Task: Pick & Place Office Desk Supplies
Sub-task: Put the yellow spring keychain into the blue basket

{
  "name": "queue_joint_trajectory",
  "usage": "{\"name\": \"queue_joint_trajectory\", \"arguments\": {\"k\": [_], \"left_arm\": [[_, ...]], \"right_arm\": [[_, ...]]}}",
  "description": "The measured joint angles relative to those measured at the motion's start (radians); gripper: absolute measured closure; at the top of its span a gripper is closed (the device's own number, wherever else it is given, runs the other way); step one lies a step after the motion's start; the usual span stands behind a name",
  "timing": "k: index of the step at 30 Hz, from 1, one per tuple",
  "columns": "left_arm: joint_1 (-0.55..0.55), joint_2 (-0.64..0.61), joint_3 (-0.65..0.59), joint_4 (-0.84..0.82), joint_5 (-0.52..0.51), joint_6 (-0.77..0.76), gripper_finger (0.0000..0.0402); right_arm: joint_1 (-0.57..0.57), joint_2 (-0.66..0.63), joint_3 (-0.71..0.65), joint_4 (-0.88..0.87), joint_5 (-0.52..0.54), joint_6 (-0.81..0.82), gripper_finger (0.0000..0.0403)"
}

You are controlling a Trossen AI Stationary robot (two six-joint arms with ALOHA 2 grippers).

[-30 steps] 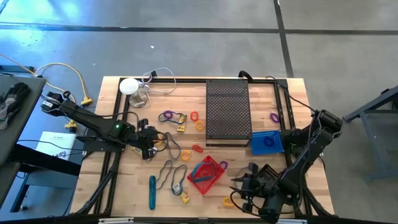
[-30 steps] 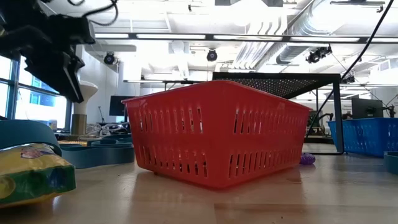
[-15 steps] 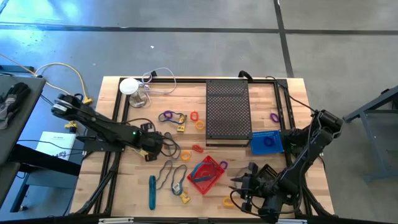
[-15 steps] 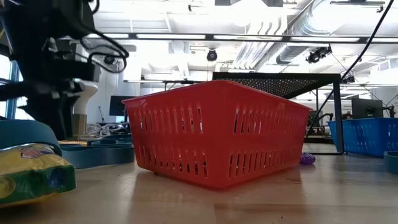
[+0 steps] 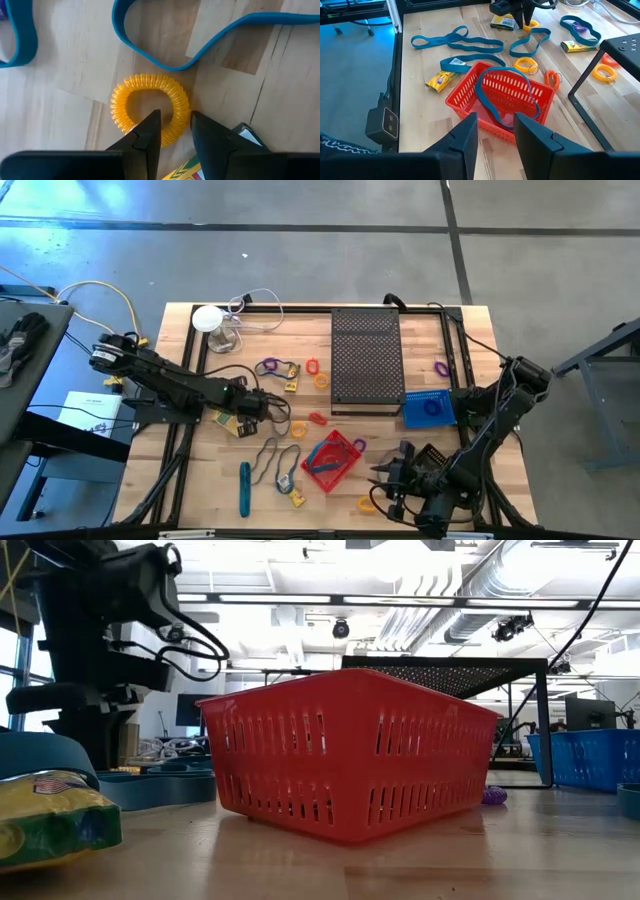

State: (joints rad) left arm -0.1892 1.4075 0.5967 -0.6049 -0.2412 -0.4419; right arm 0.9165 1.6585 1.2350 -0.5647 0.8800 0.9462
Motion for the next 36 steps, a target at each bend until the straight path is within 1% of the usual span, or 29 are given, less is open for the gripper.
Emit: {"name": "queue_joint_trajectory", "arguments": {"k": [2, 4, 6, 11, 16, 18, 21, 24, 27, 30, 32, 36], "left_arm": [[0.004, 0.000, 0.000, 0.003, 0.018, 0.002, 0.0323], [0.004, 0.001, -0.001, 0.007, 0.043, 0.027, 0.0352], [0.004, 0.001, -0.001, 0.007, 0.038, 0.046, 0.0382], [0.002, -0.006, 0.011, -0.007, 0.029, 0.033, 0.0391], [-0.024, -0.042, 0.110, -0.074, 0.061, 0.022, 0.0394], [-0.058, -0.066, 0.171, -0.029, 0.059, 0.049, 0.0394], [-0.121, -0.088, 0.226, 0.057, 0.056, 0.130, 0.0395], [-0.185, -0.100, 0.269, 0.246, 0.063, 0.211, 0.0395], [-0.231, -0.098, 0.277, 0.406, 0.117, 0.256, 0.0395], [-0.244, -0.095, 0.278, 0.546, 0.222, 0.289, 0.0395], [-0.246, -0.095, 0.279, 0.589, 0.278, 0.288, 0.0395], [-0.235, -0.095, 0.279, 0.621, 0.290, 0.288, 0.0395]], "right_arm": [[0.000, 0.000, 0.000, 0.001, -0.010, 0.003, 0.0289], [0.000, 0.000, 0.000, 0.004, -0.030, 0.004, 0.0289], [0.000, 0.001, 0.000, 0.013, -0.051, 0.003, 0.0289], [0.000, 0.028, 0.000, 0.022, -0.061, -0.011, 0.0289], [-0.025, 0.051, 0.000, 0.021, -0.045, -0.056, 0.0290], [-0.043, 0.053, 0.000, 0.026, -0.004, -0.099, 0.0290], [-0.076, 0.053, 0.000, 0.031, 0.043, -0.166, 0.0290], [-0.114, 0.053, 0.000, 0.077, 0.094, -0.272, 0.0290], [-0.159, 0.053, 0.000, 0.148, 0.123, -0.426, 0.0290], [-0.216, 0.053, 0.000, 0.208, 0.087, -0.529, 0.0290], [-0.255, 0.053, 0.000, 0.253, 0.036, -0.575, 0.0290], [-0.317, 0.053, 0.000, 0.365, -0.108, -0.702, 0.0290]]}}
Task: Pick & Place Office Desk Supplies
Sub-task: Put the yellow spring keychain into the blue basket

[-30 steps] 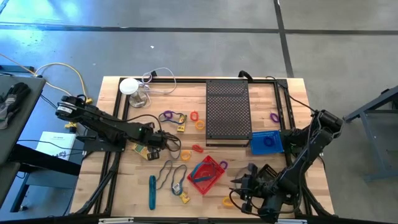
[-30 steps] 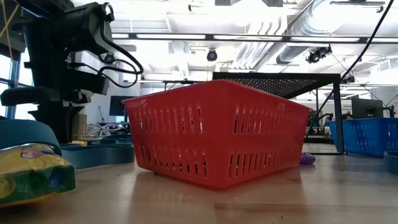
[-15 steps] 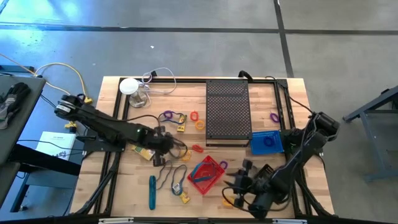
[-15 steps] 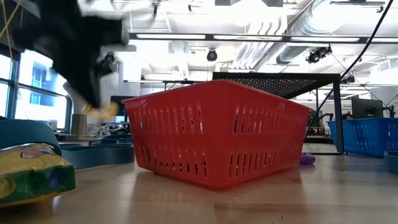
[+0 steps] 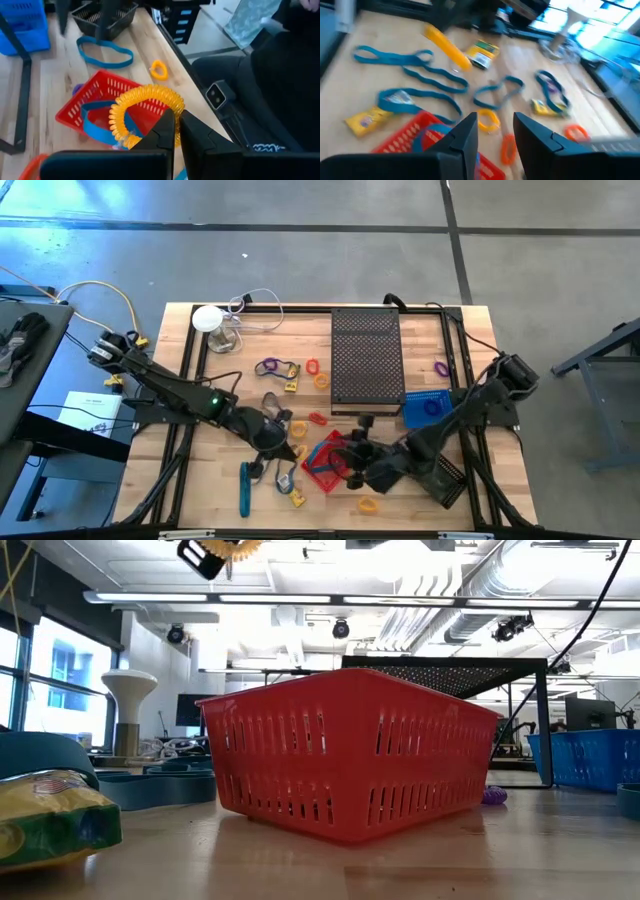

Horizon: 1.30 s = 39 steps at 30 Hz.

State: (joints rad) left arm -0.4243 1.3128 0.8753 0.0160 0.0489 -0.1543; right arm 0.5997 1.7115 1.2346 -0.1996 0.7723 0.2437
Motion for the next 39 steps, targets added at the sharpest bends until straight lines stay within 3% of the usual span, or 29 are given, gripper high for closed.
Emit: {"name": "queue_joint_trajectory", "arguments": {"k": [4, 10, 21, 25, 34, 39], "left_arm": [[0.020, 0.003, 0.000, 0.027, -0.001, -0.002, 0.0395], [0.056, 0.032, 0.000, 0.115, 0.003, -0.043, 0.0395], [0.101, 0.044, 0.000, 0.154, 0.003, -0.049, 0.0395], [0.101, 0.044, 0.000, 0.153, 0.002, -0.053, 0.0395], [0.101, 0.044, 0.000, 0.155, 0.002, -0.055, 0.0395], [0.101, 0.044, 0.000, 0.155, 0.002, -0.011, 0.0395]], "right_arm": [[-0.042, 0.000, 0.000, 0.096, -0.104, -0.113, 0.0290], [-0.085, 0.000, 0.000, 0.197, -0.120, -0.192, 0.0290], [-0.094, 0.012, 0.000, 0.190, -0.198, -0.275, 0.0290], [-0.098, 0.014, 0.000, 0.184, -0.285, -0.275, 0.0290], [-0.104, 0.014, 0.000, 0.181, -0.252, -0.267, 0.0296], [-0.116, 0.027, 0.000, 0.170, -0.252, -0.239, 0.0342]]}}
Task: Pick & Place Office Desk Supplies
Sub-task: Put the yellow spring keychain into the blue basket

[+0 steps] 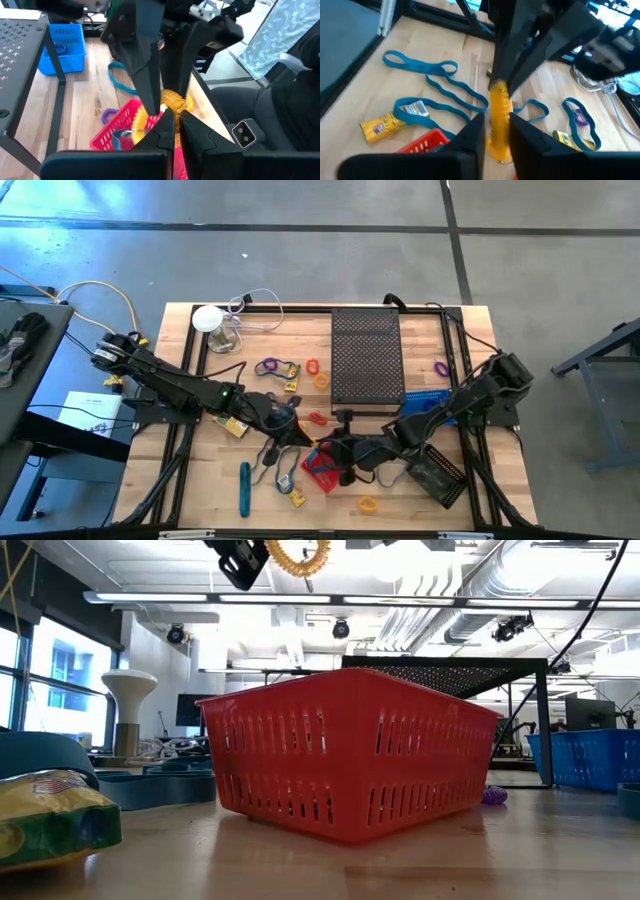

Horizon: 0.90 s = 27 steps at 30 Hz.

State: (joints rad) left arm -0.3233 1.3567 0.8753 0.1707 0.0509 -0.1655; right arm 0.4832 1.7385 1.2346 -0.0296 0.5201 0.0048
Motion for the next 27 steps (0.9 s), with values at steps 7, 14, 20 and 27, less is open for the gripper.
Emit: {"name": "queue_joint_trajectory", "arguments": {"k": [7, 14, 20, 27], "left_arm": [[0.000, 0.000, 0.000, 0.001, -0.058, 0.065, 0.0377], [-0.014, -0.001, 0.000, 0.001, -0.055, 0.081, 0.0328], [-0.052, -0.001, 0.000, 0.003, -0.088, 0.159, 0.0307], [-0.093, -0.001, 0.000, 0.001, -0.136, 0.173, 0.0298]], "right_arm": [[-0.006, 0.018, -0.001, -0.025, -0.002, 0.017, 0.0386], [0.035, 0.015, 0.000, -0.074, -0.030, 0.153, 0.0391], [0.125, -0.010, 0.001, -0.156, -0.023, 0.349, 0.0390], [0.293, -0.047, 0.001, -0.426, 0.086, 0.770, 0.0390]]}}
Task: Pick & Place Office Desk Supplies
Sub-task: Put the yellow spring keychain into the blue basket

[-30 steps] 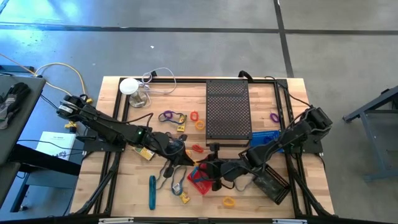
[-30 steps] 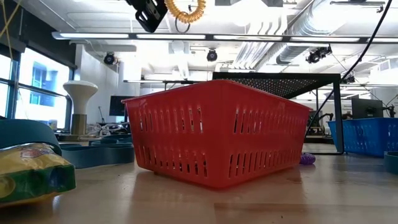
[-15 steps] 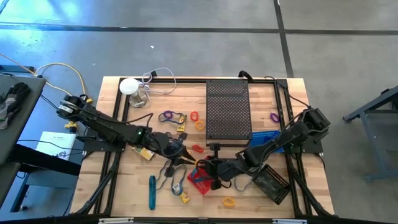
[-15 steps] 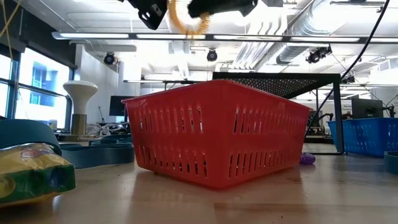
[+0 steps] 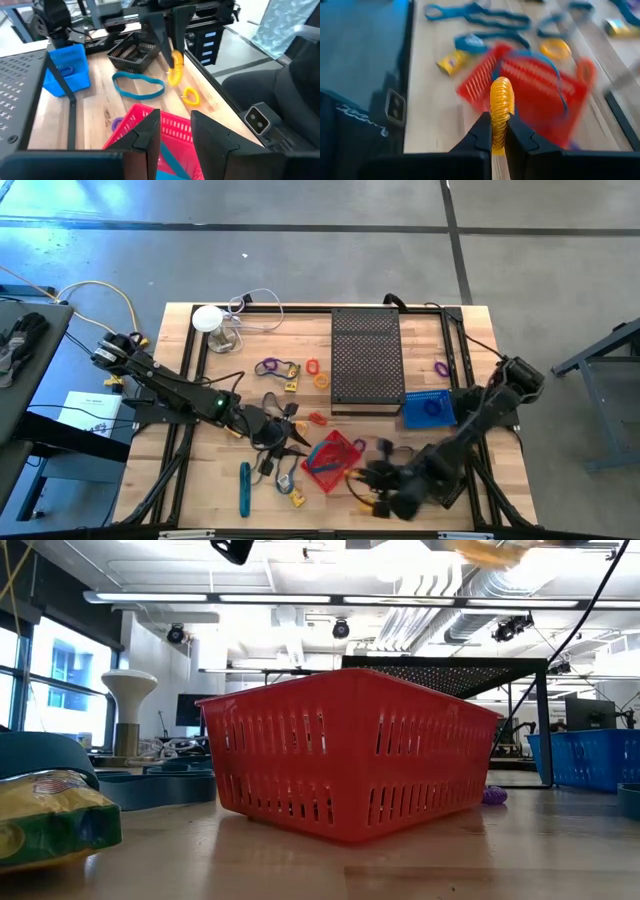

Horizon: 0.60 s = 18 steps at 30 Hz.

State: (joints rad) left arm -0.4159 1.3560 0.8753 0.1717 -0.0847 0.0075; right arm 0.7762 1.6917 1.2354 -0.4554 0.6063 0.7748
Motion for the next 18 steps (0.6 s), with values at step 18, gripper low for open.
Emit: {"name": "queue_joint_trajectory", "arguments": {"k": [18], "left_arm": [[-0.002, 0.000, 0.000, -0.032, 0.000, -0.041, 0.0297]], "right_arm": [[0.172, -0.133, 0.000, -0.982, -0.006, 1.241, 0.0390]]}}
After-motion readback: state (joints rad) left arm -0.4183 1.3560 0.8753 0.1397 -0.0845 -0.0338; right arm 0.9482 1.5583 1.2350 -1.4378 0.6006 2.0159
